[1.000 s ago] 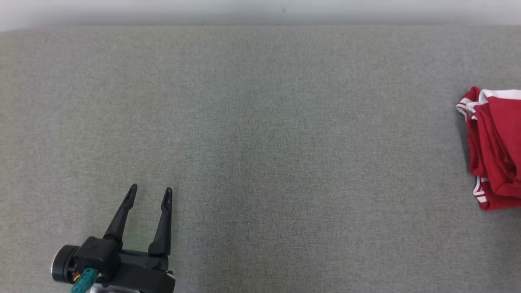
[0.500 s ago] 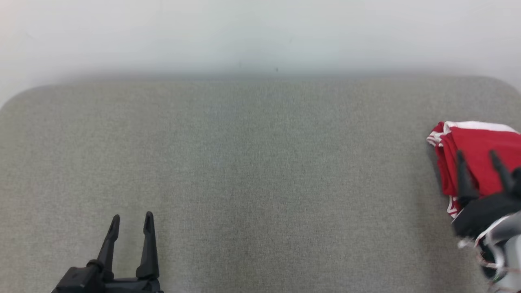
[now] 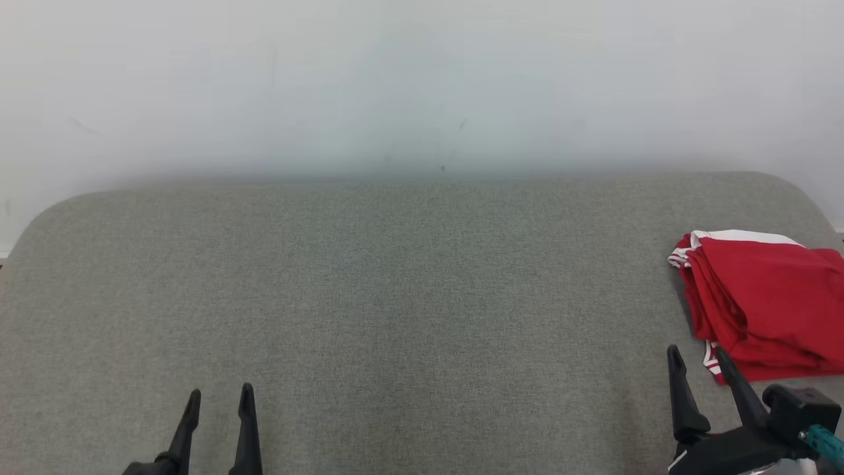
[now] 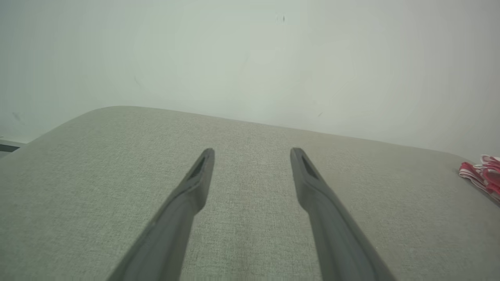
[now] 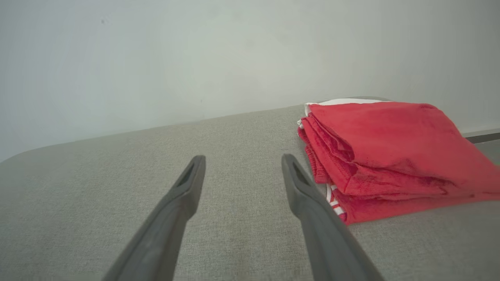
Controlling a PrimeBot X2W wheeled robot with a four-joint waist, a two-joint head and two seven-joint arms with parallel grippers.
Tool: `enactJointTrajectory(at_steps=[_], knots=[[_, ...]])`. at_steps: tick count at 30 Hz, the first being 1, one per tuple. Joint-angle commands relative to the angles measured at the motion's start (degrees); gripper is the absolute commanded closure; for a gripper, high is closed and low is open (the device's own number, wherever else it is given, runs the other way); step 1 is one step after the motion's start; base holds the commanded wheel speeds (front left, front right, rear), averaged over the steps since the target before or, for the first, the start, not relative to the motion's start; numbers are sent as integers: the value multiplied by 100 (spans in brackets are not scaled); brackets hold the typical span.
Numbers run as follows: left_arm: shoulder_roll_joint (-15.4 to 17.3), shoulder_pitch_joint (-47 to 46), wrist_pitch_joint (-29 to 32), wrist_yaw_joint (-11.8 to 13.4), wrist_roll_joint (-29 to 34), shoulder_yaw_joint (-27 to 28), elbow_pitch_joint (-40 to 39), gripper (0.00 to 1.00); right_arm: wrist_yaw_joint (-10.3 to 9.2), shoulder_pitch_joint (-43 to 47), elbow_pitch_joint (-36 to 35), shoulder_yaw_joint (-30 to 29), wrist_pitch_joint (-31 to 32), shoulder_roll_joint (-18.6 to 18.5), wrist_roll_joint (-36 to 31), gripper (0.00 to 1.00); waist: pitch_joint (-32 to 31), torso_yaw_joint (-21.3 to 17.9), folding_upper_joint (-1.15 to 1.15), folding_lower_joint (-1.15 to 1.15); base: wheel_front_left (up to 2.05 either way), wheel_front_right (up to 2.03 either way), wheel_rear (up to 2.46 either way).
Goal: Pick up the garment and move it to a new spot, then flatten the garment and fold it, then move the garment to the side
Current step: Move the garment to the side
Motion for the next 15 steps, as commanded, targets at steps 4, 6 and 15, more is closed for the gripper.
enactJointTrajectory(at_steps=[4, 6, 15], knots=[[-19, 107, -15, -93, -1, 25, 233, 0, 2, 250, -114, -90, -90, 266, -202, 0, -73, -11, 1, 2, 0, 0, 0], [-24, 149, -15, -126, -75, 69, 278, 0, 2, 296, -88, -47, -116, 311, -240, 0, -87, -5, 1, 2, 0, 0, 0], [-46, 255, -15, -170, -112, 198, 387, 0, 2, 420, -61, 223, -37, 346, -342, 0, -118, 41, 1, 2, 0, 0, 0]])
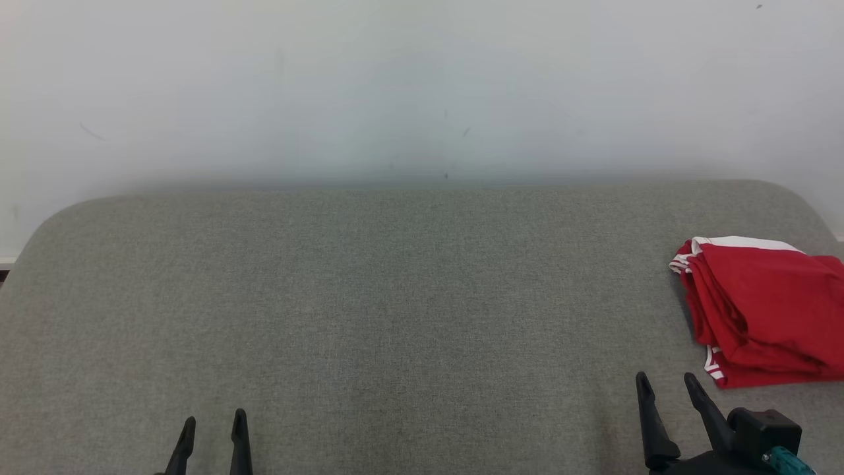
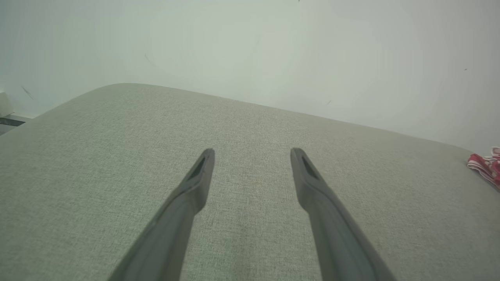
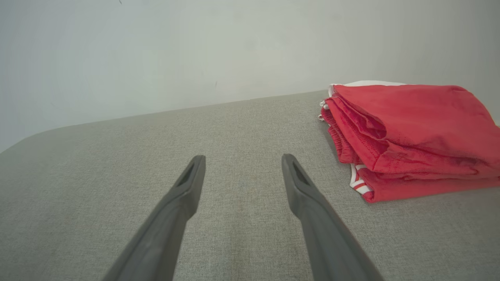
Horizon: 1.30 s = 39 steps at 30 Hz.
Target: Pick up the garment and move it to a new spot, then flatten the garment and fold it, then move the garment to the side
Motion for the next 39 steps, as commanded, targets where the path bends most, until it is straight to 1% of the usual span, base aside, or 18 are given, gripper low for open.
enactJointTrajectory(at_steps=[1, 14, 24, 25, 29, 39], knots=[[-18, 94, -15, -17, -6, 26, 4, 0, 2, 59, -25, -1, 4, 10, -14, 0, -1, 9, 0, 0, 0, 0, 0], [-22, 116, -15, -42, -130, 39, -3, 0, 2, -10, 30, 36, -20, 15, 104, 0, 0, 47, 0, 0, 0, 0, 0], [-23, 103, -15, 16, -117, 27, -39, 0, 2, 55, -47, 68, -8, 15, 149, 0, 25, 112, 0, 0, 0, 0, 0], [-13, 70, 0, 2, -118, 21, -31, 100, 0, 31, -33, 65, 9, 1, 119, 100, 25, 113, 0, 1, 0, 0, 0], [-21, 83, 45, 0, -198, 28, 137, 100, 0, 48, 163, 54, 34, 8, 190, 100, 28, 115, 0, 1, 0, 0, 0], [-20, -96, 380, -13, -1218, 117, 151, 100, 0, -62, 205, 13, 107, 8, 1299, 100, 41, 108, 0, 1, 0, 0, 0]])
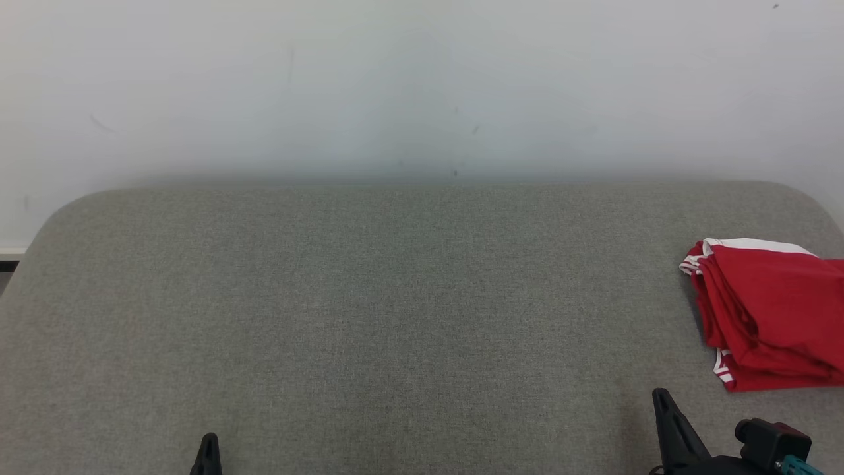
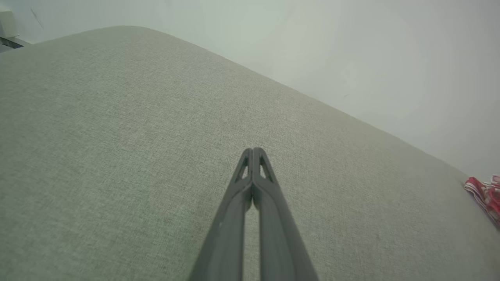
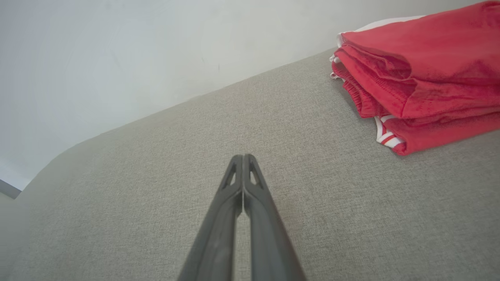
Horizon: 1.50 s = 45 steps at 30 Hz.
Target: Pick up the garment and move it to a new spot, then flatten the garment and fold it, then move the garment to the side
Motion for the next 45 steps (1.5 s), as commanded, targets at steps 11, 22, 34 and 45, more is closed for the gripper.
enactJointTrajectory(at_steps=[11, 22, 34, 45], knots=[[15, -307, 303, -26, -1076, 87, -92, 100, 2, -201, -78, -32, 36, -3, 1146, 100, 14, -7, 0, 0, 0, 0, 0], [16, -452, 583, -40, -1959, 157, -91, 100, 2, -289, -49, -58, 90, -3, 2100, 100, 29, -14, 0, 0, 0, 0, 0], [17, -587, 857, -55, -2800, 224, -85, 100, 3, -372, -14, -88, 143, -3, 3017, 100, 44, -22, 0, 0, 0, 0, 0], [18, -715, 1102, -61, -3552, 287, -80, 100, 3, -447, 16, -111, 190, -3, 3833, 100, 60, -30, 0, 0, 0, 0, 0]])
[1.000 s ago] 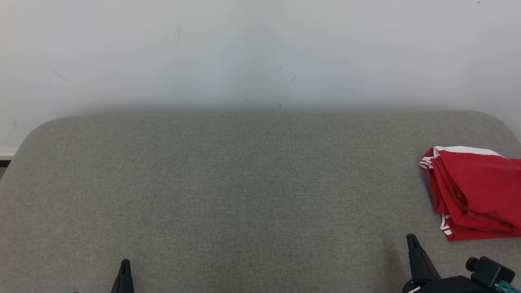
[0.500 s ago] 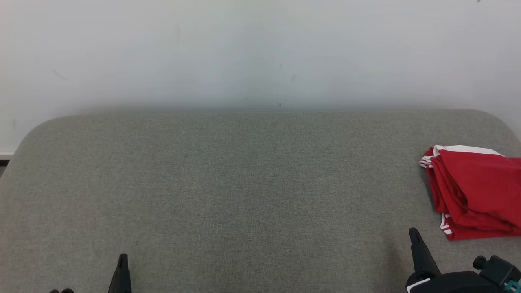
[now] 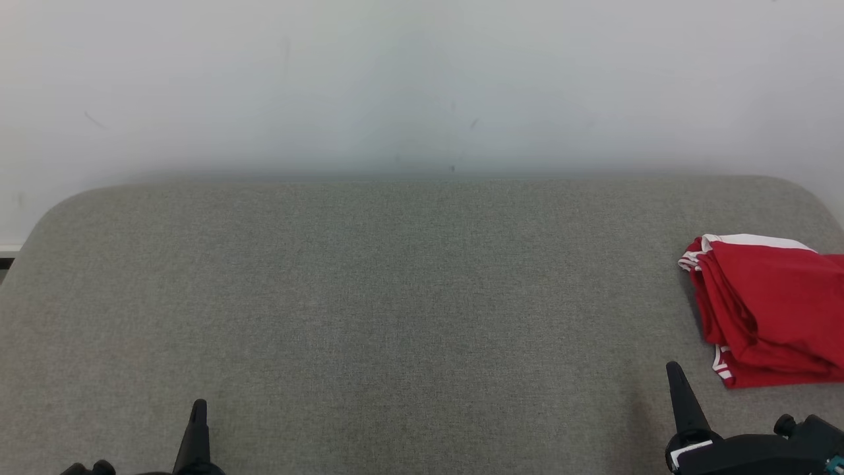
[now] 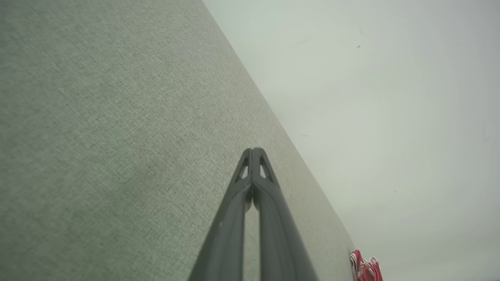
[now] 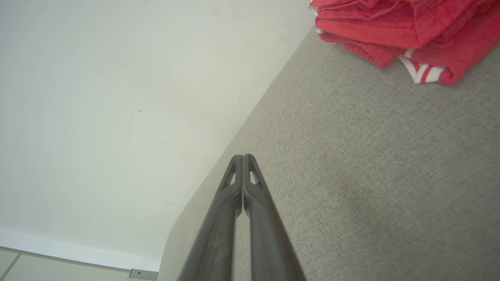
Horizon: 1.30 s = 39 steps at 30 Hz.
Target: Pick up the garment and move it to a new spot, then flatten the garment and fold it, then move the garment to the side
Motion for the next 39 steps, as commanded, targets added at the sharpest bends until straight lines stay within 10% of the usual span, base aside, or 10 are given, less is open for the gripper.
enactJointTrajectory(at_steps=[1, 39], knots=[[18, -142, 59, -23, -198, 39, -59, 100, 3, -105, -39, -17, 24, -3, 221, 100, 3, -1, 0, 0, 0, 0, 0], [20, -441, 657, -56, -2046, 186, -42, 100, 5, -287, 41, -77, 140, -2, 2210, 100, 51, -26, 0, 0, 0, 0, 0]])
